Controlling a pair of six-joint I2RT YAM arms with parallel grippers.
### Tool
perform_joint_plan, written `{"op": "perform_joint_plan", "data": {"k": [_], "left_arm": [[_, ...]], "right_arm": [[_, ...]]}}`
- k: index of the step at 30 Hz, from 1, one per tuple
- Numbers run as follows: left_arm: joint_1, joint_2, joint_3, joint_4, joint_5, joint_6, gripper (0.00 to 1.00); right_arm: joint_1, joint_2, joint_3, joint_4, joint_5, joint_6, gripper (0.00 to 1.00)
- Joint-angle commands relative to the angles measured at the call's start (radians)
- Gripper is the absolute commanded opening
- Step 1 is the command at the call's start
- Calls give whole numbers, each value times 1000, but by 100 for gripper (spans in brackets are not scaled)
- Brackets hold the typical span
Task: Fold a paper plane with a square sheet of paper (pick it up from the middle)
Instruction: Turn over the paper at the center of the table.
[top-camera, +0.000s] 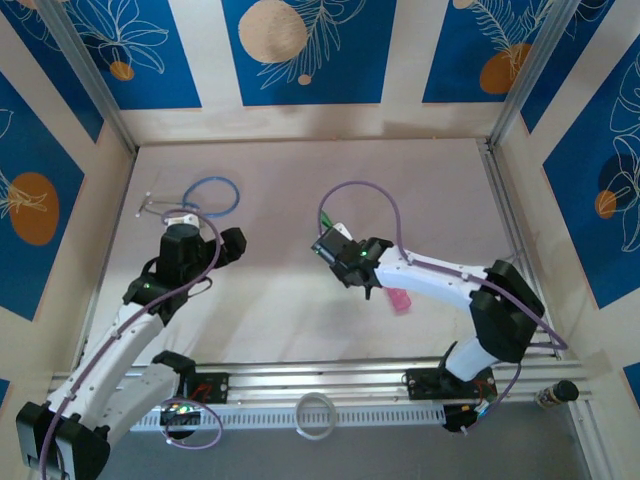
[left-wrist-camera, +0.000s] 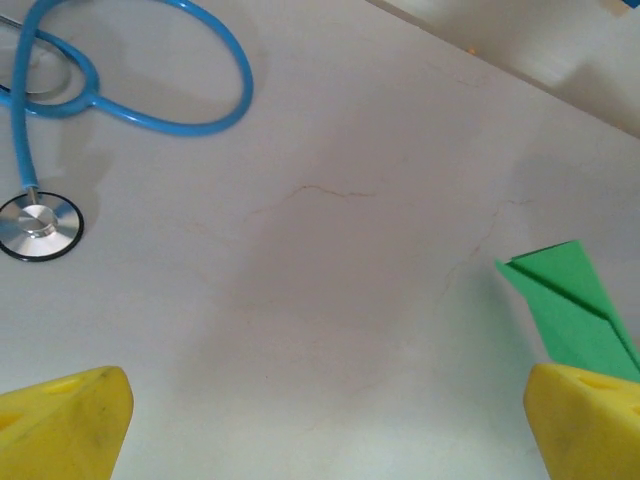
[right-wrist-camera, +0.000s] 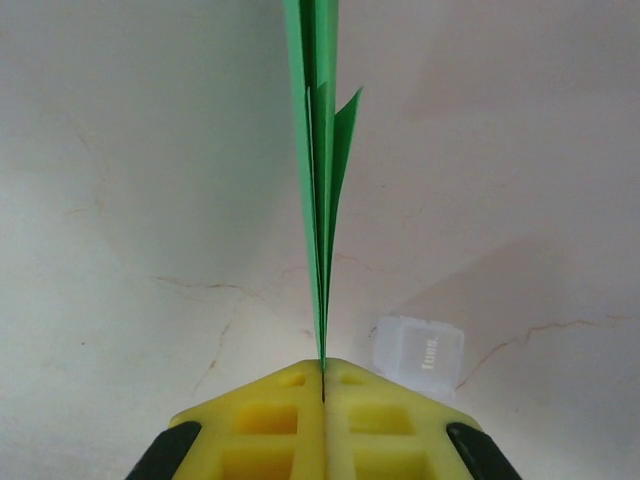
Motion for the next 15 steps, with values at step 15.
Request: {"op": "perform_joint_plan", "data": {"k": [15], "left_arm": [[25, 1, -17, -45, -41, -30, 100]], "right_arm": [[124, 224, 148, -69, -108, 58, 14]]}}
